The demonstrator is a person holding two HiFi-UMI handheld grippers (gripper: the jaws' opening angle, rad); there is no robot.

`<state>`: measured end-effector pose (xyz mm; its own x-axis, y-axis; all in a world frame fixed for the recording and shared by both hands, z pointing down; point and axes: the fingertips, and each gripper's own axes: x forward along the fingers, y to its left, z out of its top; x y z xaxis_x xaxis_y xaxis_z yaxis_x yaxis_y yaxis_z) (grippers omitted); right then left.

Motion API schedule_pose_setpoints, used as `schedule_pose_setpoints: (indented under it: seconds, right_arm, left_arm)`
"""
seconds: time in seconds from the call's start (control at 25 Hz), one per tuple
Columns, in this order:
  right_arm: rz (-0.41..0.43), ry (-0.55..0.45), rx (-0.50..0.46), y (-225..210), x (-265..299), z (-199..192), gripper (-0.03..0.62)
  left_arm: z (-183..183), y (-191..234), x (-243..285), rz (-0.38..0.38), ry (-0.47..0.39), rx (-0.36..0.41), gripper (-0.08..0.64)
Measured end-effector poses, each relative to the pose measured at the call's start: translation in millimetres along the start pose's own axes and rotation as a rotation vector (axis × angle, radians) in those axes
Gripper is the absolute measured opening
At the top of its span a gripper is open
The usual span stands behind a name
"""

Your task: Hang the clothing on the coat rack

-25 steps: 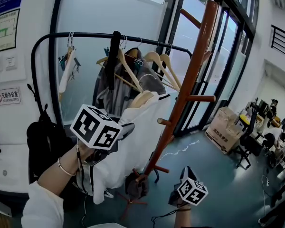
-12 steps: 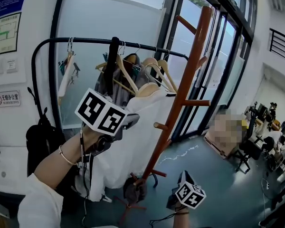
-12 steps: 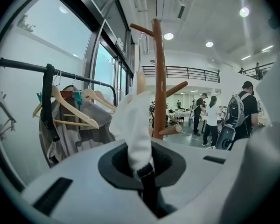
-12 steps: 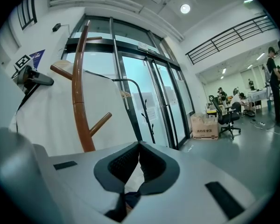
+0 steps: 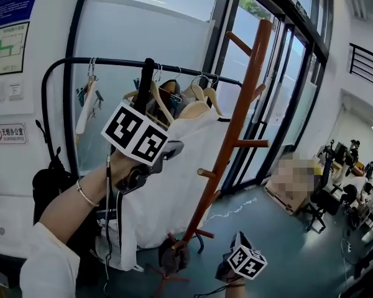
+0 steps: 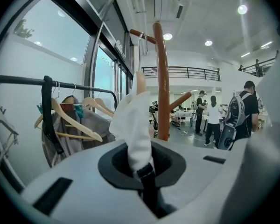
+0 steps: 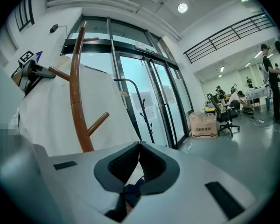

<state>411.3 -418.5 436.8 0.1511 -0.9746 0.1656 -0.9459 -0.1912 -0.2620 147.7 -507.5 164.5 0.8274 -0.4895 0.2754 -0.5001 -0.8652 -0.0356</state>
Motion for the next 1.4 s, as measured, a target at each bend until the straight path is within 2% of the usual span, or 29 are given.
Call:
schedule_pose_setpoints:
  seconds: [0.4,1.12,1.4]
  right_arm:
    - [0.009,0.005,0.02,-2,-3,-3,0.023]
    - [-0.032,0.017,0.064,-32,-5,-9,0.023]
    - [-0.043,0.024,0.085,-43,-16,-16,0.023]
  left_arm:
    - [50,-8,-6,0.018,-0.028,0.069,0.023]
    - [111,-2,9,0.069,0.007,0.133,0.023]
    - [127,0,11,0.091,0.039,0.131,0.023]
